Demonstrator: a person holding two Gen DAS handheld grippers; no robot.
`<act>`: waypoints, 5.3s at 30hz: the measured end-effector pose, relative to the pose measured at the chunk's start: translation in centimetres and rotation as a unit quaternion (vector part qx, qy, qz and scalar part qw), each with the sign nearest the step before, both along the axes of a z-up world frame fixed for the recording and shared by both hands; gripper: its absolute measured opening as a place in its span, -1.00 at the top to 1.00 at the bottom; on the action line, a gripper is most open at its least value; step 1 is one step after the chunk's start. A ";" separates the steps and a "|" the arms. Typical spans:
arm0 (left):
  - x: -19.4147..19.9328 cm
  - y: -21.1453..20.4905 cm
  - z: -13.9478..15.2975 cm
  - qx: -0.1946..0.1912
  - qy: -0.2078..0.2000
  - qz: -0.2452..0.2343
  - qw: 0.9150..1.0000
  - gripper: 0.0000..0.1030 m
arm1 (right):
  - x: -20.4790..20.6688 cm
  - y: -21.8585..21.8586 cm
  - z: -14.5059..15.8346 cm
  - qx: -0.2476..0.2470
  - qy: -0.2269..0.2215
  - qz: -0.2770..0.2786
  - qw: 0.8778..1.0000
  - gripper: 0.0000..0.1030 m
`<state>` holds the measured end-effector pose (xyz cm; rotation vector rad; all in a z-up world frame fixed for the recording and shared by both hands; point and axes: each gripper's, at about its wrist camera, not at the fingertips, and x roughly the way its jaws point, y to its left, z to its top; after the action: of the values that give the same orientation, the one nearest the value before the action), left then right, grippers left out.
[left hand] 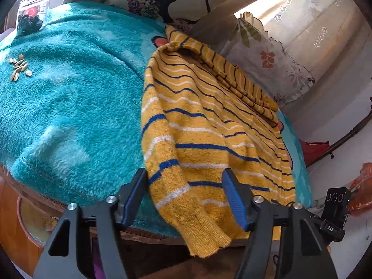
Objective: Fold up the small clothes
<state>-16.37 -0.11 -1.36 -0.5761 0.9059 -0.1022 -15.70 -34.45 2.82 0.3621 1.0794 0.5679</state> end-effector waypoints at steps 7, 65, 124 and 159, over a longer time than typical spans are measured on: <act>0.1 -4.1 0.2 0.128 0.016 0.016 0.992 0.48 | -0.5 0.6 -0.1 -0.029 -0.024 -0.034 0.999 -0.01; 25.5 6.7 7.3 0.021 0.005 -0.006 1.000 0.08 | 30.3 5.2 4.4 -0.206 -0.136 0.012 0.969 -0.22; 18.4 7.6 1.0 -0.015 0.045 0.052 0.998 0.02 | 22.8 9.7 4.9 -0.072 -0.050 0.048 0.995 0.08; 10.1 8.3 4.8 -0.111 -0.031 0.087 0.990 0.79 | 27.2 24.1 5.4 -0.144 -0.100 0.079 0.981 0.74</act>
<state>-6.27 8.19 3.48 -0.8517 0.7852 -0.0624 11.52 -10.32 8.18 -0.0343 0.9827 0.5672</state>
